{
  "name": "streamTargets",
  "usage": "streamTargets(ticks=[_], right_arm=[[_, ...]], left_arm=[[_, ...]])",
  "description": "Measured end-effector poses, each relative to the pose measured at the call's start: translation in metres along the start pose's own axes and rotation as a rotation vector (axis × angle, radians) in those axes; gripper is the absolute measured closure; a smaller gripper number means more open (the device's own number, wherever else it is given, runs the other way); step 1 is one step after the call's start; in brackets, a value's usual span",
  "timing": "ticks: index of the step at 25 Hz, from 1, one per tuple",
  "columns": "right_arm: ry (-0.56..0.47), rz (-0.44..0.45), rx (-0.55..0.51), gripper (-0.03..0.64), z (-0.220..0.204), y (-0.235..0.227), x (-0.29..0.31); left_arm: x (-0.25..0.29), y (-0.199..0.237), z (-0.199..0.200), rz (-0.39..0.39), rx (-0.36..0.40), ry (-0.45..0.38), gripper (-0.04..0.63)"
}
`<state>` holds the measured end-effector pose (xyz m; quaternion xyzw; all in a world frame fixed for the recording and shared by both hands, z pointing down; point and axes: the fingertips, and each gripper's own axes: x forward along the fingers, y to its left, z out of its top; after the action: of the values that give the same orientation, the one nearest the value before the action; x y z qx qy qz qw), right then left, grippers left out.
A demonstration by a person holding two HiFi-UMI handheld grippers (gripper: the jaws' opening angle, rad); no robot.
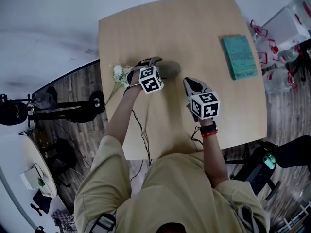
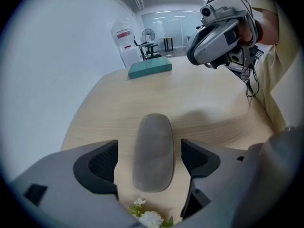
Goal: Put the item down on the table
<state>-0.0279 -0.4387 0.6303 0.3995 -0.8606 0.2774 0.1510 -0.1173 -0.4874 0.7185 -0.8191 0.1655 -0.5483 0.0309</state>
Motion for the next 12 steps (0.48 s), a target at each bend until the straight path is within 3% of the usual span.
streamTargets(ticks=[12], right_arm=[[-0.076, -0.030, -0.079, 0.601, 0.025, 0.041, -0.047]], left_arm=[[-0.093, -0.023, 0.014, 0.161, -0.192, -0.138, 0.207]])
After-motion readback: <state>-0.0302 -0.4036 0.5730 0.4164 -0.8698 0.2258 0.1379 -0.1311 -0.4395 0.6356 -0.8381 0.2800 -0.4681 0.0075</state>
